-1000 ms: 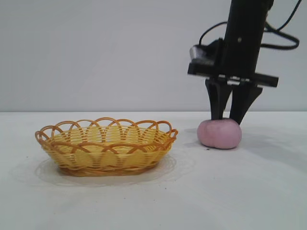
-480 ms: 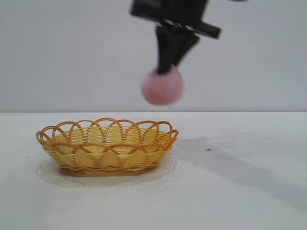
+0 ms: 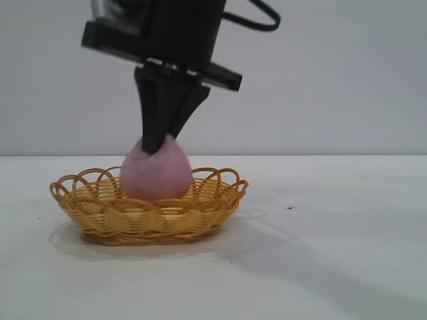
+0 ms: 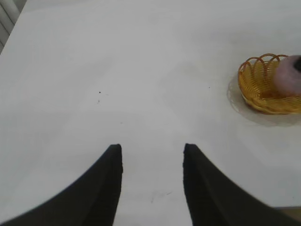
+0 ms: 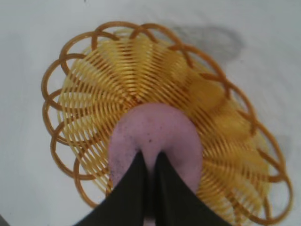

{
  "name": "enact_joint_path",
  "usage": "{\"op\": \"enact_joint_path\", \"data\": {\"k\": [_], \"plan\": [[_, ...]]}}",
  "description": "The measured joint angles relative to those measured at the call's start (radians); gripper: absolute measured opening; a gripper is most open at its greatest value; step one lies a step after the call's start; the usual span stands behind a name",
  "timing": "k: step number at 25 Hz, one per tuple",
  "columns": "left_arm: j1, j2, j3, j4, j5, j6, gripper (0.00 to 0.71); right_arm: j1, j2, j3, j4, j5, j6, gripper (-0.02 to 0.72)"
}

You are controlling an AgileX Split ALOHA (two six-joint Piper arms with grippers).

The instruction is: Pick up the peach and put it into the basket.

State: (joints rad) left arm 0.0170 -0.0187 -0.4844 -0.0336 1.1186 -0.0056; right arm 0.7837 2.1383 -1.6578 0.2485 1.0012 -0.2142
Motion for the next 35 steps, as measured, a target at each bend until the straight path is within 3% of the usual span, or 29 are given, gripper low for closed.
{"op": "enact_joint_path", "data": {"k": [4,5,6,11,13,16,17,21,29,35], "plan": [[0.0,0.0,0.0,0.0,0.0,0.0,0.268,0.002,0.04,0.0,-0.015,-0.06,0.007,0.0],[0.0,0.0,0.0,0.0,0.0,0.0,0.268,0.002,0.043,0.0,-0.018,-0.073,0.012,0.058],[0.0,0.0,0.0,0.0,0.0,0.0,0.268,0.002,0.043,0.0,-0.018,-0.079,0.017,0.058],[0.0,0.0,0.0,0.0,0.0,0.0,0.268,0.002,0.007,0.0,-0.075,-0.051,0.076,0.428],[0.0,0.0,0.0,0.0,0.0,0.0,0.268,0.002,-0.051,0.0,-0.122,-0.038,0.107,0.494],[0.0,0.0,0.0,0.0,0.0,0.0,0.268,-0.025,-0.165,0.0,-0.213,-0.038,0.209,0.482],[0.0,0.0,0.0,0.0,0.0,0.0,0.268,-0.05,-0.199,0.006,-0.25,-0.036,0.249,0.509],[0.0,0.0,0.0,0.0,0.0,0.0,0.268,-0.211,-0.263,0.152,-0.352,-0.038,0.359,0.509],[0.0,0.0,0.0,0.0,0.0,0.0,0.268,-0.542,-0.265,0.505,-0.357,-0.133,0.426,0.509],[0.0,0.0,0.0,0.0,0.0,0.0,0.268,-0.629,-0.445,0.611,-0.352,-0.194,0.438,0.509]]}}
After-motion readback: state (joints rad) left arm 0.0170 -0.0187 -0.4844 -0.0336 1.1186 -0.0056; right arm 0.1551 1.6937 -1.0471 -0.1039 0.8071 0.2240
